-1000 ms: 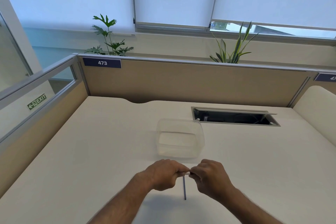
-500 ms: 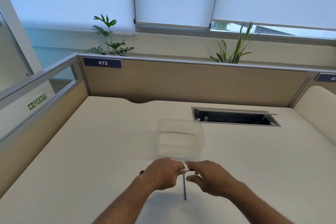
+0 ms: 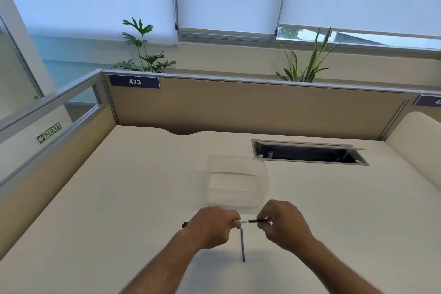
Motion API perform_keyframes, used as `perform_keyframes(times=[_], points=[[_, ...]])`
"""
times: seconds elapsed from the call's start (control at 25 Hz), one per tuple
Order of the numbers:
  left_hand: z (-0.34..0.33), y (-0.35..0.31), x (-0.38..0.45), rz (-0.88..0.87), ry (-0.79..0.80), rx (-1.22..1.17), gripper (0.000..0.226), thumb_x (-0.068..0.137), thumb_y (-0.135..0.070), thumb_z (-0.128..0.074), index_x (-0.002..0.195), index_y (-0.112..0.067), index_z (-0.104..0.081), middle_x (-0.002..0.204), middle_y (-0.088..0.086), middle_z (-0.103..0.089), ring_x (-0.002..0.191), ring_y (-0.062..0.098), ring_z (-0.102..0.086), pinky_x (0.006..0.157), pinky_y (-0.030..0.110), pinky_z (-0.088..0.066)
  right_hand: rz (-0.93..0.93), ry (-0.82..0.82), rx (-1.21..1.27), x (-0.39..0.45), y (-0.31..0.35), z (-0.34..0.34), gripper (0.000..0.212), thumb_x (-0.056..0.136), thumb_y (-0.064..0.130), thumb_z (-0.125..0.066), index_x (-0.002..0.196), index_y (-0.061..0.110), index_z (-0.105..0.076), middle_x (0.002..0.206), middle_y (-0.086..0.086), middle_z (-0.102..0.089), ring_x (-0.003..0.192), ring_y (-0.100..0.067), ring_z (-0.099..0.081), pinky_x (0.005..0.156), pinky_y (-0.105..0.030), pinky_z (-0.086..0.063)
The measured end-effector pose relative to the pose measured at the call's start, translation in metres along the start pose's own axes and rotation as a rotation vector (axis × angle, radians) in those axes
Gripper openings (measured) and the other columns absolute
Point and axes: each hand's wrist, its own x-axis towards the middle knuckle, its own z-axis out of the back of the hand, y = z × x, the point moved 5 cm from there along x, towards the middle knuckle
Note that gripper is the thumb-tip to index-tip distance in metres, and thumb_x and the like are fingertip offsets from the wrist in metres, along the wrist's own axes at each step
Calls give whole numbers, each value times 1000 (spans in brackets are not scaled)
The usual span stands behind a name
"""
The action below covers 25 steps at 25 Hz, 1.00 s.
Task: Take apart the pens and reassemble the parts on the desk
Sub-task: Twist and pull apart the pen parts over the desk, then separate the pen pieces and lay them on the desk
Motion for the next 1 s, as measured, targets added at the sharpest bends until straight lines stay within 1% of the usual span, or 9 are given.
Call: perform_keyframes(times=[0.08, 0.2, 0.28, 0.36, 0.44, 0.52, 0.6, 0.76, 1.0], points=[[2, 2, -2, 5, -50, -27, 23, 101, -37, -40, 103, -30, -62, 89, -4, -71, 76, 21, -59, 69, 36, -51, -66, -46, 124, 0, -8, 1, 11, 71, 19, -82, 78, 26, -79, 72, 16, -61, 66, -6, -60, 61, -21, -47], [5, 4, -4, 33, -132, -122, 20, 100, -37, -42, 98, -31, -61, 80, -5, -69, 68, 16, -53, 66, 34, -50, -157, -87, 264, -3, -20, 0, 15, 67, 13, -86, 75, 25, -80, 67, 11, -64, 63, -6, -62, 58, -21, -49], [7, 5, -5, 60, -189, -205, 18, 100, -37, -43, 95, -31, -59, 75, -8, -69, 66, 12, -57, 66, 34, -53, -237, -84, 309, -5, -29, -3, 15, 67, 14, -86, 75, 25, -80, 62, 9, -67, 58, -4, -63, 56, -19, -48], [9, 7, -6, 90, -246, -334, 15, 99, -36, -47, 91, -31, -57, 72, -11, -70, 64, 7, -59, 66, 32, -53, -317, -59, 311, -7, -38, -9, 13, 68, 17, -84, 78, 23, -79, 59, 10, -69, 55, -1, -64, 54, -14, -44], [9, 8, -6, 107, -302, -482, 11, 98, -29, -51, 89, -30, -58, 72, -12, -71, 67, 5, -63, 69, 34, -55, -408, -42, 328, -9, -46, -15, 14, 67, 19, -84, 80, 21, -78, 63, 11, -71, 59, 0, -65, 55, -12, -43], [9, 11, -7, 136, -374, -596, 13, 96, -19, -56, 88, -28, -60, 75, -12, -72, 73, 3, -66, 72, 34, -57, -494, -9, 356, -13, -51, -22, 13, 66, 19, -84, 75, 23, -76, 67, 8, -73, 60, -7, -67, 58, -20, -51], [8, 15, -8, 177, -444, -682, 13, 92, -15, -64, 85, -26, -60, 74, -12, -72, 74, 3, -68, 71, 30, -57, -551, 28, 352, -17, -55, -31, 14, 65, 19, -82, 67, 26, -71, 67, 6, -74, 61, -14, -69, 61, -24, -55], [7, 20, -11, 254, -539, -768, 14, 84, -21, -75, 79, -24, -63, 75, -13, -71, 74, 4, -68, 63, 15, -50, -604, 84, 253, -22, -62, -47, 9, 64, 20, -78, 66, 25, -71, 65, 14, -68, 65, -7, -64, 52, -18, -43], [5, 26, -15, 320, -561, -779, 17, 79, -19, -81, 77, -22, -65, 76, -16, -71, 71, 2, -68, 65, 19, -54, -696, 107, 243, -30, -75, -64, 7, 57, 18, -74, 62, 16, -69, 58, 9, -68, 54, -4, -62, 43, -17, -40]])
